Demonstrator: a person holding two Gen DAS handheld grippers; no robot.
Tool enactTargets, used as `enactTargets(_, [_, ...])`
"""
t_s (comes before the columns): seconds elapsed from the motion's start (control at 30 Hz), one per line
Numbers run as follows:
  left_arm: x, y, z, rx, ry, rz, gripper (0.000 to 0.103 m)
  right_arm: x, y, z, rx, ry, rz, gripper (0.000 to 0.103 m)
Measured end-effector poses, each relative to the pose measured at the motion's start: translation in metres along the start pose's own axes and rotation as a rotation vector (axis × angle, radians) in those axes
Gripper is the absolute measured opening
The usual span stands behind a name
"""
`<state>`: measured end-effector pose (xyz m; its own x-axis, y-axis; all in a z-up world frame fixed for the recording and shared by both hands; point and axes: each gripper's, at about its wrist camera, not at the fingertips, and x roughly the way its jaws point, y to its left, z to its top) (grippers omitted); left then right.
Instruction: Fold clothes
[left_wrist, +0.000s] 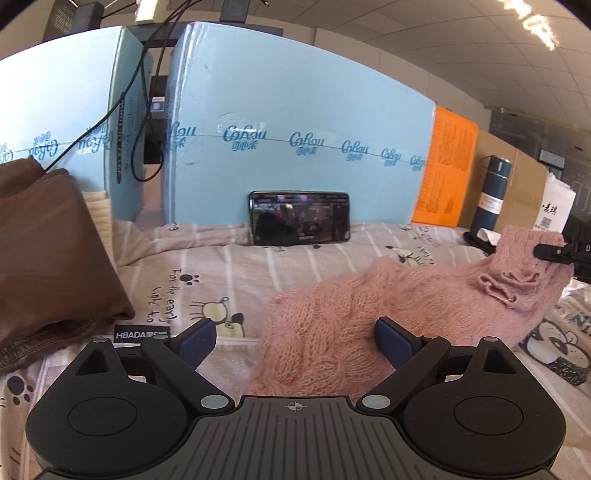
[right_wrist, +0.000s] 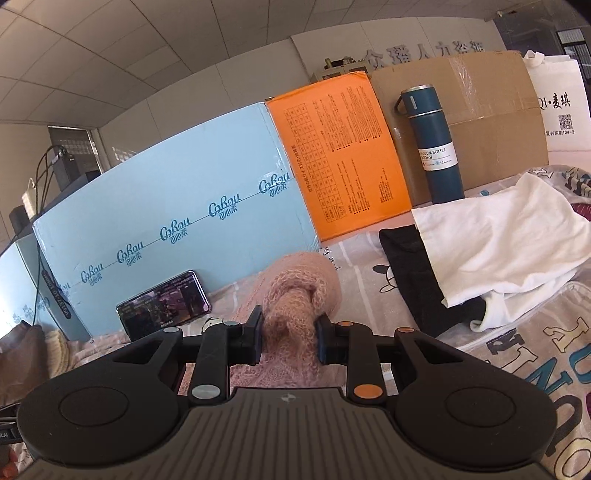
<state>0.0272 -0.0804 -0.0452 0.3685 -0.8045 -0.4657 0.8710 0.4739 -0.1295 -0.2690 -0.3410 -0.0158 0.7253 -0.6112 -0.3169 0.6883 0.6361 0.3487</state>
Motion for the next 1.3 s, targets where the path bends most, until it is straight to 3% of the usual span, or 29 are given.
enactTargets(0.1, [0.006,0.007,0.0,-0.024,0.029,0.031,0.095,0.008,0.016,0.0,-0.066,-0.014,-0.034,0.024])
enactTargets(0.37, [0.004,0.007,-0.001,-0.035,0.024,-0.037,0.095,0.012,0.074,0.005,-0.206,-0.159,-0.095,0.022])
enactTargets(0.53, [0.003,0.01,-0.001,-0.075,0.027,-0.075,0.095,0.011,0.111,-0.006,-0.361,-0.237,-0.172,0.022])
enactTargets(0.73, [-0.008,0.022,0.003,-0.157,-0.041,-0.108,0.095,0.0,0.162,-0.043,-0.636,-0.337,-0.136,0.022])
enactTargets(0.87, [-0.025,0.033,0.006,-0.231,-0.143,-0.138,0.098,-0.013,0.196,-0.079,-0.845,-0.38,-0.034,0.022])
enactTargets(1.0, [-0.037,0.044,0.008,-0.294,-0.212,-0.177,0.099,-0.022,0.225,-0.115,-1.019,-0.341,0.101,0.022])
enactTargets(1.07, [-0.04,0.049,0.008,-0.325,-0.227,-0.198,0.099,-0.026,0.235,-0.124,-1.046,-0.285,0.198,0.022])
enactTargets(1.2, [-0.039,0.056,0.008,-0.373,-0.227,-0.252,0.099,-0.019,0.242,-0.118,-0.95,-0.065,0.373,0.023])
enactTargets(1.3, [-0.035,0.056,0.008,-0.382,-0.211,-0.281,0.099,-0.004,0.237,-0.108,-0.822,0.117,0.504,0.039])
